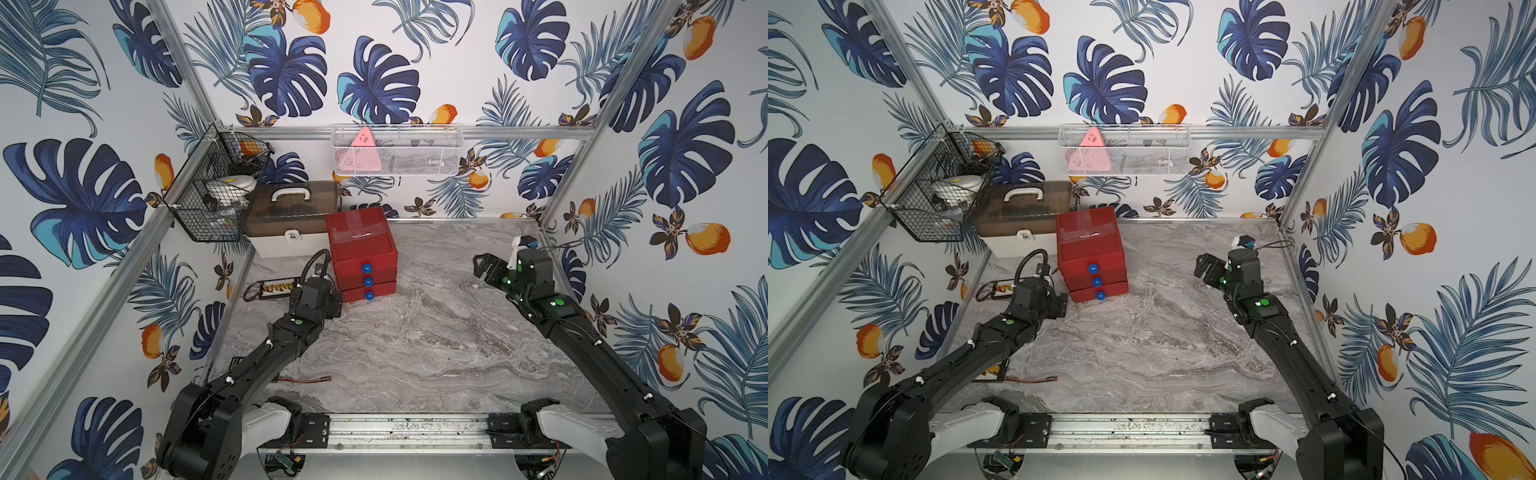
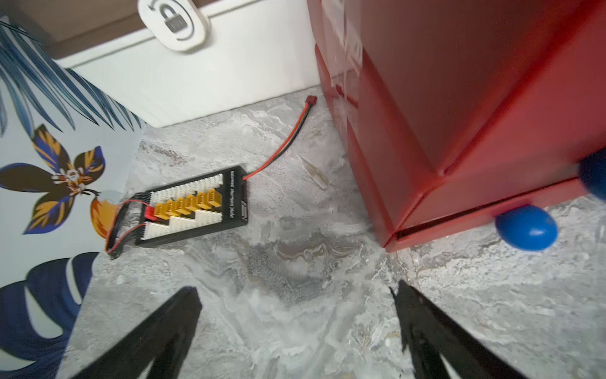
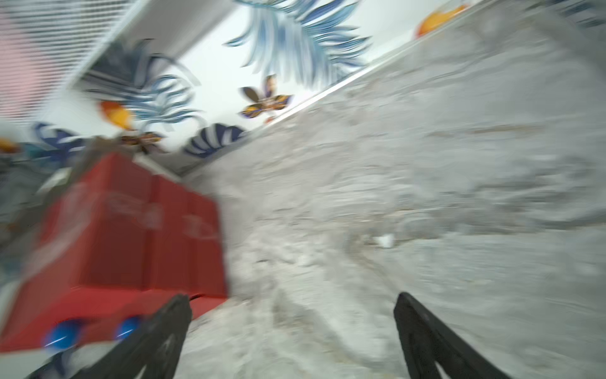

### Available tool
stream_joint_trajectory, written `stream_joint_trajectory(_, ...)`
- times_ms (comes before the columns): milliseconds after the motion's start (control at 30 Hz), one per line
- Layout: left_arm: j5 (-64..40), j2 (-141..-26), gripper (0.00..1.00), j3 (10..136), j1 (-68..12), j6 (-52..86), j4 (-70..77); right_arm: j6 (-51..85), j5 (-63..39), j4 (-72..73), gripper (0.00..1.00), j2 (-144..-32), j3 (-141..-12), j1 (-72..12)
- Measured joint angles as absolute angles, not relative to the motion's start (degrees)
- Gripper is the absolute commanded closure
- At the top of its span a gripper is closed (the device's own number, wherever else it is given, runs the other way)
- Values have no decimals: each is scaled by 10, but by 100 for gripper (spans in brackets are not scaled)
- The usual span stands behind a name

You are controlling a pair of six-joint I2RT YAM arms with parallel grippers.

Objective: Place the fruit knives into the drawer by color
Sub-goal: Reset both arms

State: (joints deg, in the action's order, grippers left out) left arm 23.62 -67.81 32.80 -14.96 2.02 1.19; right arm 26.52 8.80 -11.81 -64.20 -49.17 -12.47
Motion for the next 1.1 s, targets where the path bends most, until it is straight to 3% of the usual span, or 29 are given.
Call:
stream_joint_trajectory(100,230,-713,1,294,-149,13,112,207,161,-110,0,-655,-441,-96)
stream_joint_trajectory(233,216,-763,1,269,-148,1,229,149,183,-19,0,-665,-365,-58)
stream_joint_trajectory(667,197,-876,1,172,-112,-30,523,94,125,346,0,-777,-175,-11)
stream_joint_trajectory(933,170,-945,1,178,-61,0,607,60,74,538,0,-920,-177,-11)
stream_joint_trajectory(1100,184,-946,1,196,-58,16,602,35,32,530,0,-943,-232,-18)
